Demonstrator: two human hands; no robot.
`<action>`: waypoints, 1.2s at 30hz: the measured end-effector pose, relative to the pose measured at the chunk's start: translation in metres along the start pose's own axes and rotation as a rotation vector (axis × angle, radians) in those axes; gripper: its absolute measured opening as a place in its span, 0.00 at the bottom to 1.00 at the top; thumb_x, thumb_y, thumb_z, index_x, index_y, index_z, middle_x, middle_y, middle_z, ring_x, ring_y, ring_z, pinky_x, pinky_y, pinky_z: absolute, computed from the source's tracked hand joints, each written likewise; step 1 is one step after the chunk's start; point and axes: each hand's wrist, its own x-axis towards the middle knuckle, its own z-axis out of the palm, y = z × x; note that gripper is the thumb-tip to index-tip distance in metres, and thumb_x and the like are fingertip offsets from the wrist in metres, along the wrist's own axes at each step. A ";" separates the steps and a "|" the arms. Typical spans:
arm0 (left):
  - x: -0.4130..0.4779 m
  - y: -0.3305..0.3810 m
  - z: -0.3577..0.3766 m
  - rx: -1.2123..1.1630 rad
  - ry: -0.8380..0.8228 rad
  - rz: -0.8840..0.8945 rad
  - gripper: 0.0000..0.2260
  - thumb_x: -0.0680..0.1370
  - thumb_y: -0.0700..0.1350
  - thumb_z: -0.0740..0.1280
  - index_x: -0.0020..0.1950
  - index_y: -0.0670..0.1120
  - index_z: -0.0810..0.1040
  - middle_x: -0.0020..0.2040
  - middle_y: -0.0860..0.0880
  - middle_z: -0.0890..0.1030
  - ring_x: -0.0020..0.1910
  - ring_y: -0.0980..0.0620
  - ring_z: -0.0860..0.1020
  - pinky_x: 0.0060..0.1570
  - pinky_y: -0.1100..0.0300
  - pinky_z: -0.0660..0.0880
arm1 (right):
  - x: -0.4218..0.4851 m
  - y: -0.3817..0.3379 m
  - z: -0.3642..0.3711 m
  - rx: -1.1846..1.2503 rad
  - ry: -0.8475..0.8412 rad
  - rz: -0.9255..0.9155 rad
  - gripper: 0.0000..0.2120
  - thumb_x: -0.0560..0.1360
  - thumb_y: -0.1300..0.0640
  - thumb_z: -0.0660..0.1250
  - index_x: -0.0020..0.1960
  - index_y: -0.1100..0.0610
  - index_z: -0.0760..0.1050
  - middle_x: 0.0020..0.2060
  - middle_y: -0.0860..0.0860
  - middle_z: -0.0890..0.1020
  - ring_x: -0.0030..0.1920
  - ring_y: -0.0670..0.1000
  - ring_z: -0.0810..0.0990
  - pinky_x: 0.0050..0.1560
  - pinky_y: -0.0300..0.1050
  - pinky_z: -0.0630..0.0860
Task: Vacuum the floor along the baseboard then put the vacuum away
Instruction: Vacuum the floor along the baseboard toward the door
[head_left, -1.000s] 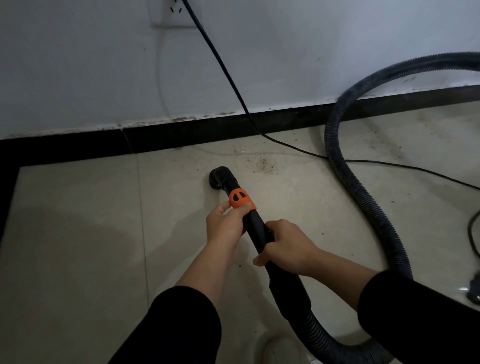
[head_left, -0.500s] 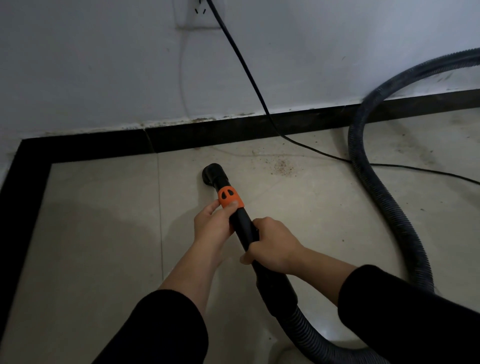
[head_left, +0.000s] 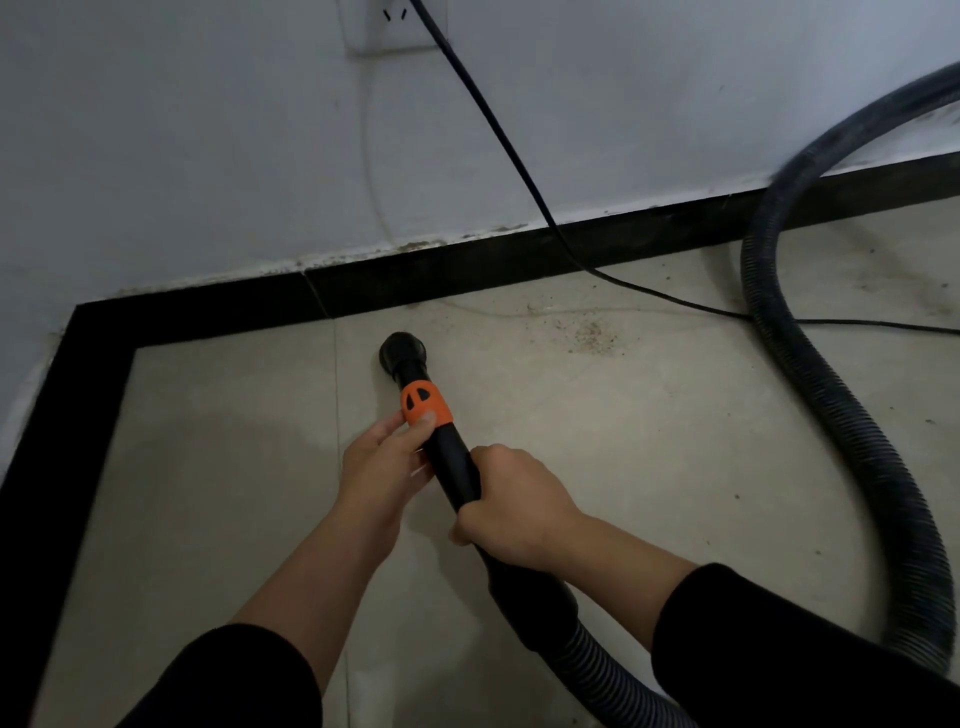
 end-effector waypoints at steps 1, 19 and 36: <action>0.001 0.001 0.000 0.007 -0.004 0.002 0.19 0.78 0.44 0.68 0.68 0.44 0.73 0.56 0.46 0.82 0.51 0.52 0.81 0.42 0.64 0.76 | 0.002 -0.001 -0.001 0.005 0.000 -0.002 0.13 0.67 0.56 0.72 0.47 0.56 0.71 0.41 0.52 0.77 0.41 0.55 0.78 0.36 0.43 0.72; 0.034 0.019 -0.008 0.045 0.035 0.067 0.14 0.78 0.43 0.66 0.64 0.45 0.77 0.54 0.46 0.82 0.53 0.51 0.80 0.48 0.59 0.76 | 0.037 -0.017 -0.006 0.025 0.007 -0.065 0.10 0.68 0.57 0.68 0.45 0.55 0.68 0.40 0.51 0.74 0.39 0.54 0.75 0.31 0.42 0.66; 0.057 0.025 -0.011 0.012 0.049 0.063 0.14 0.79 0.41 0.65 0.64 0.41 0.77 0.55 0.44 0.82 0.55 0.47 0.80 0.52 0.57 0.76 | 0.055 -0.023 -0.006 0.035 0.009 -0.092 0.10 0.69 0.59 0.66 0.47 0.56 0.66 0.41 0.51 0.73 0.40 0.53 0.73 0.32 0.42 0.68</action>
